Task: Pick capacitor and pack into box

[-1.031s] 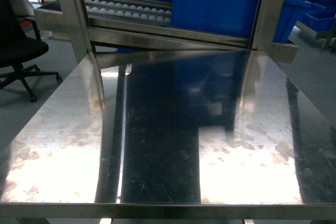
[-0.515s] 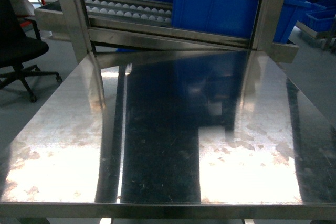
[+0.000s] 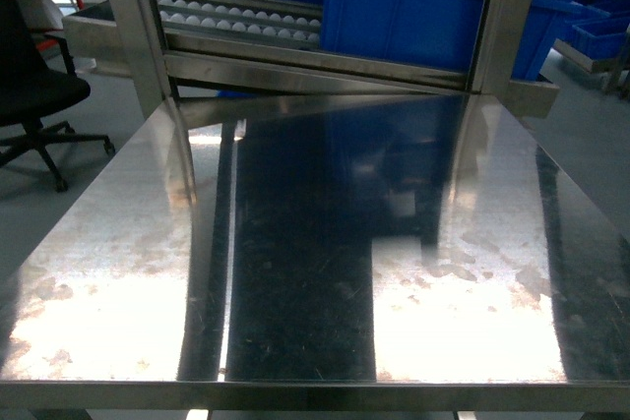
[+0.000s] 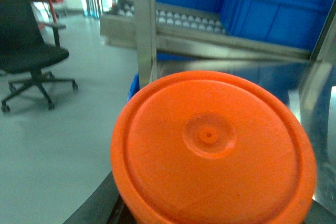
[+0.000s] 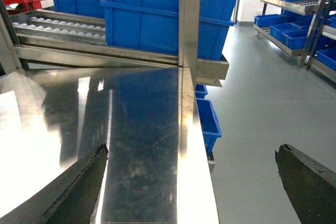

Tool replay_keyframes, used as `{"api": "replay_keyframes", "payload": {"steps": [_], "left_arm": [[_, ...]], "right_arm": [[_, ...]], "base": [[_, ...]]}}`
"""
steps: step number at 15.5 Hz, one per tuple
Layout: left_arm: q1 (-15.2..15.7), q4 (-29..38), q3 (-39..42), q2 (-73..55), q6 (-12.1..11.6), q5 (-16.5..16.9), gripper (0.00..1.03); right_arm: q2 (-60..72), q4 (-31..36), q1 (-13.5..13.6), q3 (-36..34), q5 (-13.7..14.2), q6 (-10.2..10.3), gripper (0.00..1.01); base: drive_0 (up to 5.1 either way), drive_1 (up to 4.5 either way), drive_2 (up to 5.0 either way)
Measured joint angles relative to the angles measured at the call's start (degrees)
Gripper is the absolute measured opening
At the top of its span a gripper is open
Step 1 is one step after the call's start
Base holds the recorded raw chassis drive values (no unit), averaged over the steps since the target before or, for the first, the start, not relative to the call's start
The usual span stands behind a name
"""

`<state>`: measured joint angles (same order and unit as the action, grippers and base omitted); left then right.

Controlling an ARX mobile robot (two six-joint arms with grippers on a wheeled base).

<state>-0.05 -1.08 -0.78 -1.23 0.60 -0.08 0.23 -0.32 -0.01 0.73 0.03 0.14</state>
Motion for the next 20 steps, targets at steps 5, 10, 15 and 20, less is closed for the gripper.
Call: {"api": "replay_keyframes", "payload": {"steps": [5,10,15,20], "left_arm": [[0.0,0.79,0.0,0.61,-0.02,0.07,0.44],[0.0,0.7,0.0,0.61,-0.02,0.07,0.44],[0.0,0.7,0.0,0.61,-0.02,0.07,0.44],[0.0,0.72,0.0,0.61,-0.02,0.07,0.44]], "right_arm": [[0.02,-0.04,0.0,0.0,0.0,0.0,0.98],[0.0,0.0,0.0,0.0,0.0,0.0,0.98],[0.0,0.0,0.0,0.0,0.0,0.0,0.98],[0.0,0.02,0.0,0.0,0.0,0.0,0.98]], "base": [[0.0,0.0,0.0],[0.0,0.0,0.0],[0.0,0.0,0.0],[0.0,0.0,0.0]]}}
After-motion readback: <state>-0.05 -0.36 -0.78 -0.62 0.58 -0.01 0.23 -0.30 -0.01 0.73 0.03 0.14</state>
